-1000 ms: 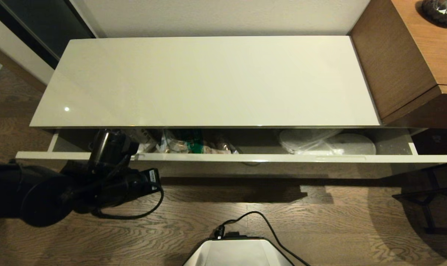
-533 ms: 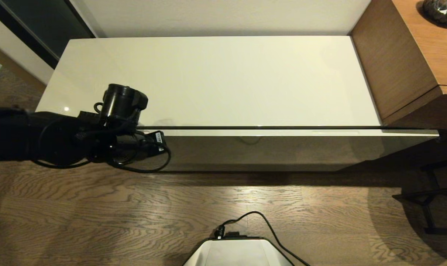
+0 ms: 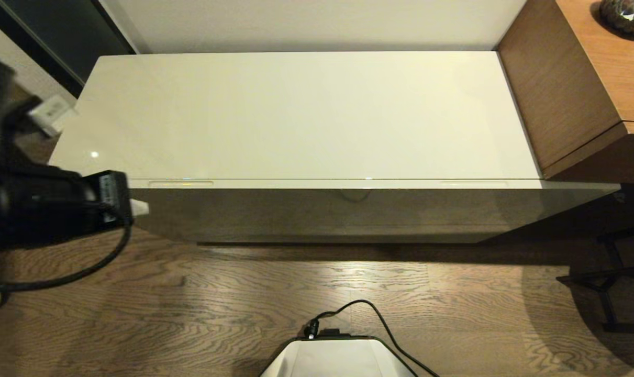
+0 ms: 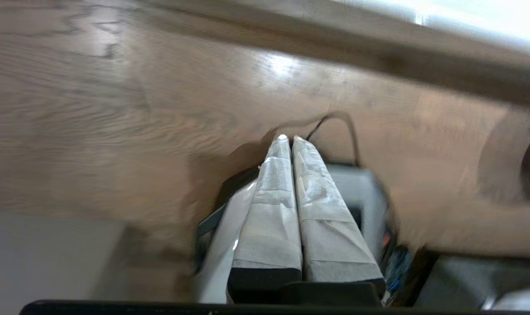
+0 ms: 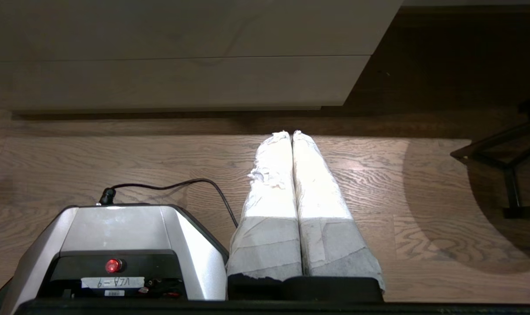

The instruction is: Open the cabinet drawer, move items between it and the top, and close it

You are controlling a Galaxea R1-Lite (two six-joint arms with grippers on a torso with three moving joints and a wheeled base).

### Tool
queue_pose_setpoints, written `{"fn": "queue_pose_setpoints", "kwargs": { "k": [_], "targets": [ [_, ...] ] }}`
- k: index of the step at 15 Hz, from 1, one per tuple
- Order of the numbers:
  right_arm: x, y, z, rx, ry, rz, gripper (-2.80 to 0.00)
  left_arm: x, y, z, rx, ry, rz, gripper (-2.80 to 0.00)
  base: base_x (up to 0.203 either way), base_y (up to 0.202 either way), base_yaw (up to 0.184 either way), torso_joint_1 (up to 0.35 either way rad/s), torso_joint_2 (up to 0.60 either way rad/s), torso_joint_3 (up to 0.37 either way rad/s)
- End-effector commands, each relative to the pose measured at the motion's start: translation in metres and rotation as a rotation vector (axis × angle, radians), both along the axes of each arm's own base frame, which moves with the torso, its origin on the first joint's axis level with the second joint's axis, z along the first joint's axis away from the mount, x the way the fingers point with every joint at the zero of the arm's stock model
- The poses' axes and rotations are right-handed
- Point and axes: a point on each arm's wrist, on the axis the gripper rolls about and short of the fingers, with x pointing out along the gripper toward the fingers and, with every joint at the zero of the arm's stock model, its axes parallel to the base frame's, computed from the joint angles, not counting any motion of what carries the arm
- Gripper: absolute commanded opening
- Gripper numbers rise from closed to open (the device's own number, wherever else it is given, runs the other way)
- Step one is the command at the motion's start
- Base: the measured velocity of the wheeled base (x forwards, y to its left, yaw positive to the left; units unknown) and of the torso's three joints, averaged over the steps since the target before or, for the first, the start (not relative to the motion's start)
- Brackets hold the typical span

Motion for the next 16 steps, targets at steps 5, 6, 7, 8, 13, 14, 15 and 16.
{"fn": "queue_pose_setpoints", "kwargs": {
  "k": [5,6,7,8,13,14,15,16],
  "targets": [
    [-0.001,0.000,-0.001,0.000,-0.010,-0.001,-2.80,-0.147,0.065,-0.008,0.057,-0.047,-0.001,-2.80,0.000,0.000,0.000,0.000,0.00,0.000],
    [-0.001,0.000,-0.001,0.000,-0.010,0.000,-2.80,-0.169,0.073,-0.019,0.079,-0.057,-0.001,-2.80,0.000,0.000,0.000,0.000,0.00,0.000],
    [-0.001,0.000,-0.001,0.000,-0.010,0.000,-2.80,-0.189,0.079,-0.034,0.105,-0.064,0.009,-2.80,0.000,0.000,0.000,0.000,0.00,0.000],
    [-0.001,0.000,-0.001,0.000,-0.010,0.000,-2.80,-0.203,0.083,-0.050,0.133,-0.060,0.025,-2.80,0.000,0.000,0.000,0.000,0.00,0.000],
    [-0.001,0.000,-0.001,0.000,-0.010,0.000,-2.80,-0.237,0.085,-0.117,0.223,-0.026,0.083,-2.80,0.000,0.000,0.000,0.000,0.00,0.000],
    [-0.001,0.000,-0.001,-0.001,-0.011,0.000,-2.80,-0.236,0.084,-0.127,0.213,0.003,0.100,-2.80,0.000,0.000,0.000,0.000,0.00,0.000],
    [-0.001,0.000,-0.001,-0.002,-0.011,0.000,-2.80,-0.236,0.083,-0.127,0.203,0.005,0.109,-2.80,0.000,0.000,0.000,0.000,0.00,0.000],
    [-0.001,0.000,-0.001,0.000,-0.011,0.000,-2.80,-0.237,0.083,-0.127,0.197,0.013,0.125,-2.80,0.000,0.000,0.000,0.000,0.00,0.000]
  ]
}}
